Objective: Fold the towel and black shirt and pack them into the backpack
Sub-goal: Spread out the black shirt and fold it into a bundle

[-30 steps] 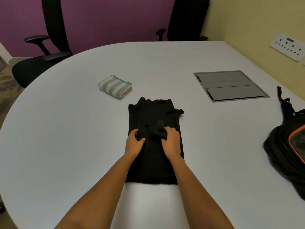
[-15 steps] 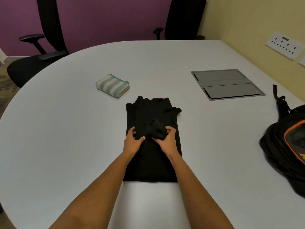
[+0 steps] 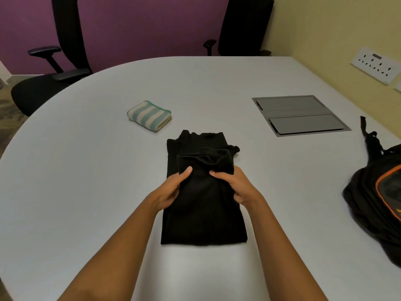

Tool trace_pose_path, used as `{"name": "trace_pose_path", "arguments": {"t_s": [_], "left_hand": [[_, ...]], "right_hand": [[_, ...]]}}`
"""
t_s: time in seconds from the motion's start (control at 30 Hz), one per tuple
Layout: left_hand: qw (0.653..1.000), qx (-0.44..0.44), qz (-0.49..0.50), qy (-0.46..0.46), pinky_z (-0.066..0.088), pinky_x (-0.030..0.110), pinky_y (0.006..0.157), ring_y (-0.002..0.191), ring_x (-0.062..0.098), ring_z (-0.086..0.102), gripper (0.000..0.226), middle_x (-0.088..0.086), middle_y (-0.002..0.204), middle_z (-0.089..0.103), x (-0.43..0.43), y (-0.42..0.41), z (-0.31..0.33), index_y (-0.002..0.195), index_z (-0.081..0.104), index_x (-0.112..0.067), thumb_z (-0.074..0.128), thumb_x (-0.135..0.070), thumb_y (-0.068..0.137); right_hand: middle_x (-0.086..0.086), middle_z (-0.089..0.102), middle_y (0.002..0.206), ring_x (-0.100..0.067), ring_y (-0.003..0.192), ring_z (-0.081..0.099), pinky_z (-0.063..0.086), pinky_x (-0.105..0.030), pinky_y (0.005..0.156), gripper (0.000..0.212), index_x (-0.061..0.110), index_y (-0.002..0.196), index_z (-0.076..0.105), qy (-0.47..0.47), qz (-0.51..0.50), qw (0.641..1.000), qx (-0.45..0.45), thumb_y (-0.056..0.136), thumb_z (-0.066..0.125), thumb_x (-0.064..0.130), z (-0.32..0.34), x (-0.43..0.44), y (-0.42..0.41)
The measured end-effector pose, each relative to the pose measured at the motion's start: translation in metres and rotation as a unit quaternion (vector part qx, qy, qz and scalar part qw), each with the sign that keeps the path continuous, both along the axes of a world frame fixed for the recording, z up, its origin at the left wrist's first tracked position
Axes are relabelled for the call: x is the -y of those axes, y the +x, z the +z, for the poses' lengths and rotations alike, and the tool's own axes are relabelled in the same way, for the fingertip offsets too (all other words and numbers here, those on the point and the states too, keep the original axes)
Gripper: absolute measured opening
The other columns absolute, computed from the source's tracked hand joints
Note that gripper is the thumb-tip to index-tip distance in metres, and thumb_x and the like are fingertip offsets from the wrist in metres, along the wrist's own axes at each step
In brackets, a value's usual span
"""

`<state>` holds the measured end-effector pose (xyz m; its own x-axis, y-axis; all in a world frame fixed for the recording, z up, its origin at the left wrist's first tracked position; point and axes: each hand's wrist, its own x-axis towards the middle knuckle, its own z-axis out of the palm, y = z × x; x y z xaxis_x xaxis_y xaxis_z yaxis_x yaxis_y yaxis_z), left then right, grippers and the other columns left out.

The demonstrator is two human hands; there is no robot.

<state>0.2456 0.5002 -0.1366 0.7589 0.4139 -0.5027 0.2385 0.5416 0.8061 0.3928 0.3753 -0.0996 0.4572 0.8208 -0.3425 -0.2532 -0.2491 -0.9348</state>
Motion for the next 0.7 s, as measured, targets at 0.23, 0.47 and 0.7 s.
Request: {"name": "trace_pose_path", "arguments": {"t_s": [0.23, 0.47, 0.7], "left_hand": [[0.995, 0.006, 0.034, 0.095, 0.052, 0.035, 0.09, 0.109, 0.024, 0.061, 0.057, 0.01, 0.121, 0.063, -0.023, 0.019, 0.027, 0.126, 0.054, -0.011, 0.07, -0.035, 0.076], [0.97, -0.018, 0.089, 0.226, 0.048, 0.03, 0.086, 0.106, 0.018, 0.057, 0.05, 0.002, 0.12, 0.059, -0.064, 0.051, 0.047, 0.132, 0.05, -0.013, 0.066, -0.027, 0.087], [0.963, -0.047, 0.081, 0.254, 0.044, 0.029, 0.086, 0.105, 0.015, 0.053, 0.049, 0.006, 0.133, 0.054, -0.113, 0.097, 0.044, 0.136, 0.045, -0.013, 0.062, -0.022, 0.091]], "right_hand": [[-0.005, 0.067, 0.11, -0.022, 0.105, 0.063, 0.052, -0.036, 0.092, 0.022, 0.02, 0.105, 0.065, 0.02, -0.036, 0.999, 0.013, 0.084, 0.069, 0.019, 0.014, -0.018, 0.02], [0.0, 0.063, 0.115, -0.02, 0.106, 0.06, 0.05, -0.037, 0.095, 0.031, 0.021, 0.12, 0.057, -0.003, -0.075, 0.99, 0.123, 0.09, 0.063, 0.025, 0.017, -0.064, 0.053], [-0.006, 0.058, 0.129, -0.021, 0.111, 0.057, 0.048, -0.037, 0.098, 0.051, 0.015, 0.136, 0.047, -0.034, -0.076, 0.988, 0.131, 0.09, 0.063, 0.028, -0.004, -0.117, 0.099]]}}
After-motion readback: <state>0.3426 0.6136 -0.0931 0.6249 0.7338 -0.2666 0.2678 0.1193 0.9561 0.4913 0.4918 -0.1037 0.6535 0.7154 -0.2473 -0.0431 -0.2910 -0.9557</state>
